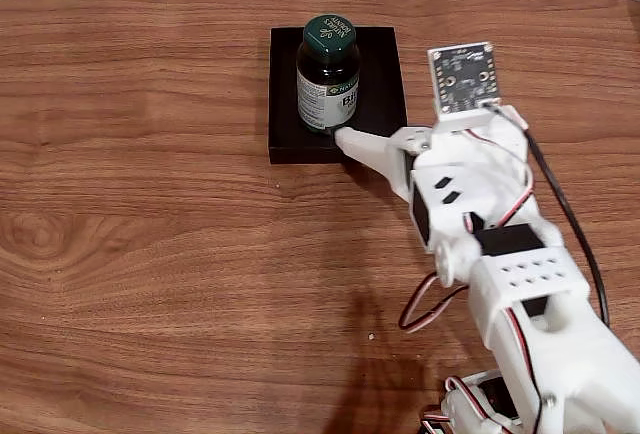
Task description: Pick up the pill bottle and place it in the black box.
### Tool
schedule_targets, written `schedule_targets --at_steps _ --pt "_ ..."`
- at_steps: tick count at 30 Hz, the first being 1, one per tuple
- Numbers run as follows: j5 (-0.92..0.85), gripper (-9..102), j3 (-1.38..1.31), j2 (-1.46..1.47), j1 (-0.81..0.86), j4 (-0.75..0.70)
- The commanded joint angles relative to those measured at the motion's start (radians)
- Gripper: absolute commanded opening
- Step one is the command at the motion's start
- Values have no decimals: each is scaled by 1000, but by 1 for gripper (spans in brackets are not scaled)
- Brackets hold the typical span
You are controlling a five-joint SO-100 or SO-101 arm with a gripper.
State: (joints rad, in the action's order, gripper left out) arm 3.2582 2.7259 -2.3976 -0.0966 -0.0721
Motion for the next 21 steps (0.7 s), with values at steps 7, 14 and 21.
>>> schedule_targets --at_steps 7,14,21 --pt "8 38 147 -434 -11 -353" --pt "25 38 213 -607 51 -565" --pt "61 38 302 -733 97 -643"
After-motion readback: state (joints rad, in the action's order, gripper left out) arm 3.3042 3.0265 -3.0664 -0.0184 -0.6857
